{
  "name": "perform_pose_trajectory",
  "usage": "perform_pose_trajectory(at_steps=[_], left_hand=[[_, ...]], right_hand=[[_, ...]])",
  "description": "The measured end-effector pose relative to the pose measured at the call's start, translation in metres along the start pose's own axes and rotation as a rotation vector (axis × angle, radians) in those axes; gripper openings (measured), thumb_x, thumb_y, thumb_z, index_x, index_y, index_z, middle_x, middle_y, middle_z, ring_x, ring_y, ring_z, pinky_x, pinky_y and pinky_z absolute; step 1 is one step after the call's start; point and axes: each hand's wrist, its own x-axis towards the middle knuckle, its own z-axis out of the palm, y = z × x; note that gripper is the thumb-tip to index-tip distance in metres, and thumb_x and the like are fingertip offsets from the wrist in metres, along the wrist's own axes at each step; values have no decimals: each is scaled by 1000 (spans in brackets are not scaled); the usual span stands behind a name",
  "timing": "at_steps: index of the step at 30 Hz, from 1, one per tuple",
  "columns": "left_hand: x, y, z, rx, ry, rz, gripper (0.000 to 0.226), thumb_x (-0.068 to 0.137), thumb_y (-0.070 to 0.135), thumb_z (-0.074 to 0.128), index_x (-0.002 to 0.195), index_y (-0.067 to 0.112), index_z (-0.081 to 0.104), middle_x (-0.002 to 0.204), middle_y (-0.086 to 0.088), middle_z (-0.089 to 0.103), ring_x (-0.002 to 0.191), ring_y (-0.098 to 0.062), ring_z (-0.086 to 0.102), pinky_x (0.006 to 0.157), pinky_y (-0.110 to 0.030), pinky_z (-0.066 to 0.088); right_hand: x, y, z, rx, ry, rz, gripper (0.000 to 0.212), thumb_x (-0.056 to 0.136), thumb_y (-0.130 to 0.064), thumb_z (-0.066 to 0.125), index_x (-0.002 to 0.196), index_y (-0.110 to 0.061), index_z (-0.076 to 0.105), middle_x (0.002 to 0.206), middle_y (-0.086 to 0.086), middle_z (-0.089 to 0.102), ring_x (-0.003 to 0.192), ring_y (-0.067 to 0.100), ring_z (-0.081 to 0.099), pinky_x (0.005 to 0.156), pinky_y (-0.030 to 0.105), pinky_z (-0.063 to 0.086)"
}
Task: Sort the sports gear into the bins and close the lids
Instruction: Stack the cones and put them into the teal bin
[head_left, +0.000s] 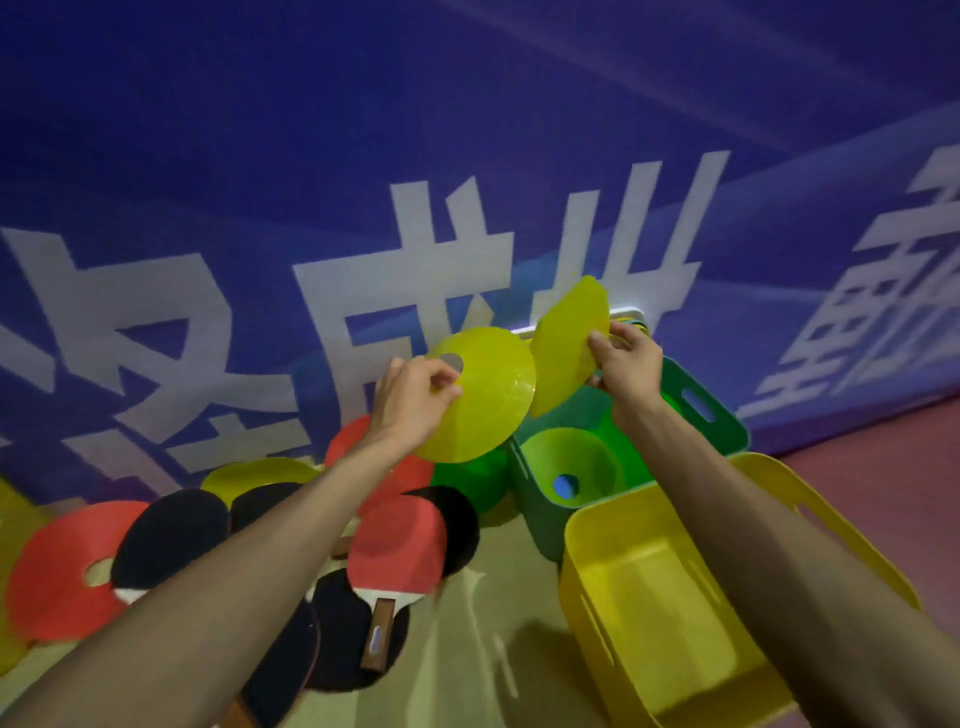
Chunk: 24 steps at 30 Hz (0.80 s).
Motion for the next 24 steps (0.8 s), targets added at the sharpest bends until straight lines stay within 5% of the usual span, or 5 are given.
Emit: perform_pose_trajectory(at_steps=[5,8,13,18,24], left_hand=[[2,51,55,-70,-82,35,17,85,24,68,101,19,71,97,-1,69,103,-20,51,83,-24,36],[2,66,84,-88,-124,13,16,85,26,68,100,21,71,99,1,69,104,-20,55,86,-30,45],[-5,70,109,-93,-318,-82,42,90,27,63,130,19,56,134,-3,56,121,-21,53,100,-36,44],[-14,50,106,-82,-312,-113,31,90,22,61,121,20,64,128,-3,61,117,-22,56,96,-30,43],[-19,20,82,-122,-213,-154,23,88,12,60,107,19,69,113,-3,69,107,-18,62,95,-31,47]], right_hand=[[14,7,-60,-49,107,32,24,92,-18,62,115,-10,61,90,7,64,69,14,60,42,20,46],[18,18,-81,-133,94,81,30,92,-19,62,120,-10,61,97,10,65,77,18,62,47,23,49],[13,36,-100,-378,104,157,38,85,-6,53,121,-15,62,100,2,66,86,23,65,75,37,56],[2,44,-88,-602,58,3,36,87,-2,50,119,-10,64,118,7,65,107,21,61,95,33,48],[-13,45,-31,-693,-146,-252,33,83,-1,51,110,-8,68,112,11,66,102,23,62,95,30,44]])
